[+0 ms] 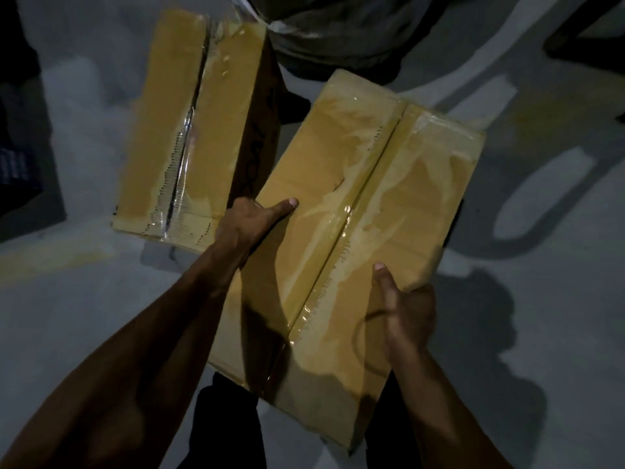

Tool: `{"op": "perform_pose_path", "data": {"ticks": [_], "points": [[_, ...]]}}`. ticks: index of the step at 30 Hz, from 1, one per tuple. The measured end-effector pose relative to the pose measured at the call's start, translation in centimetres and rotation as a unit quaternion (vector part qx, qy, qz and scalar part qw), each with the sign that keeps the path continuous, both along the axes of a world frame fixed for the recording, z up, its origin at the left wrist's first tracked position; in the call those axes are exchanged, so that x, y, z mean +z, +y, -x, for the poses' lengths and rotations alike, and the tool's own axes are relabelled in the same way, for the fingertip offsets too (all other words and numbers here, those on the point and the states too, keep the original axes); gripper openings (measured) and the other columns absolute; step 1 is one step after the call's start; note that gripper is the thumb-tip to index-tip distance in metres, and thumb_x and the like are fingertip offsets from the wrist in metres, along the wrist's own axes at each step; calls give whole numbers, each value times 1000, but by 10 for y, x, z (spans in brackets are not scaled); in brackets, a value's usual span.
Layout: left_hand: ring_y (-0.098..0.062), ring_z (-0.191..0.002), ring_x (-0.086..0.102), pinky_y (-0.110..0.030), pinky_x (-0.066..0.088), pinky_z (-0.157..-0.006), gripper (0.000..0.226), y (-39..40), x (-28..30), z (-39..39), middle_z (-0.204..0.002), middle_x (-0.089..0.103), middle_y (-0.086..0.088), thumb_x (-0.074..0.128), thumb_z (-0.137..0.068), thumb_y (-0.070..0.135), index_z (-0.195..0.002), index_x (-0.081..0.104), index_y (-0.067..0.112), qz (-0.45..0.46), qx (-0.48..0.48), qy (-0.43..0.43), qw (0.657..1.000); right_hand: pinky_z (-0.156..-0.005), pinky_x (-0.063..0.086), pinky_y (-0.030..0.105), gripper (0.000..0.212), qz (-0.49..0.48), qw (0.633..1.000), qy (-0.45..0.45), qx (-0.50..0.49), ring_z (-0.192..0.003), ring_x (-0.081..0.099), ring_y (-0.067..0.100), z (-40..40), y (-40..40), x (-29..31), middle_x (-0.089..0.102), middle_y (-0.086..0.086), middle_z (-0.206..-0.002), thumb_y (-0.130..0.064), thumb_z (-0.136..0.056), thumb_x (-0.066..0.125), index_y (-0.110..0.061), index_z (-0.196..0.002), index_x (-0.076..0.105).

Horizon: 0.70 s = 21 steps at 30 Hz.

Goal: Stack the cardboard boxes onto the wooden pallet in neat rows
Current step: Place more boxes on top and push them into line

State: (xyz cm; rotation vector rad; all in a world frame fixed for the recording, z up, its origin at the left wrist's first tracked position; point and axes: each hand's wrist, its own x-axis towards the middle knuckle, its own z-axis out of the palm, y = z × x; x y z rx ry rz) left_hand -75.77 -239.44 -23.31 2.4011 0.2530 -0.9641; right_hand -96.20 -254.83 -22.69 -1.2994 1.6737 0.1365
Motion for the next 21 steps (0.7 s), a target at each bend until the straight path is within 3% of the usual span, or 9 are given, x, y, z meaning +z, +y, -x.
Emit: {"op": "perform_pose_path", "data": {"ticks": [5,9,12,17,21], "points": [[-23,-65,52,-31,37,-60,63,6,89,27,-69,55,-5,65,-74,76,-73,58,14,-13,68,-53,996,-89,48,39,71,33,996,-9,81,-108,62,34,-5,-21,83,65,13,-119,-56,-79,77,-8,-126,55],[-22,-67,53,-30,36,-58,65,25,160,43,-71,54,-3,64,-71,80,-79,57,16,-18,120,-79,989,-88,51,40,66,45,989,-40,138,-98,61,28,-5,-19,147,66,5,-112,-60,-75,78,-14,-118,57],[-21,-67,54,-31,37,-57,67,50,210,60,-74,56,-4,63,-73,79,-77,56,12,-24,161,-111,980,-82,46,34,64,56,979,-72,185,-94,57,22,-4,-9,194,61,-1,-105,-61,-76,76,-17,-117,56],[-33,-80,61,-47,55,-81,83,109,281,89,-85,65,-10,57,-62,91,-85,65,12,-46,204,-151,966,-90,50,39,59,90,961,-92,247,-99,60,24,2,33,264,64,-1,-106,-64,-75,75,-21,-112,57],[-36,-83,62,-44,54,-80,87,174,344,116,-91,68,-11,52,-56,96,-84,65,15,-36,229,-173,957,-91,53,46,70,114,949,-111,271,-103,63,31,17,94,328,67,5,-110,-72,-69,71,-18,-112,59]]}}
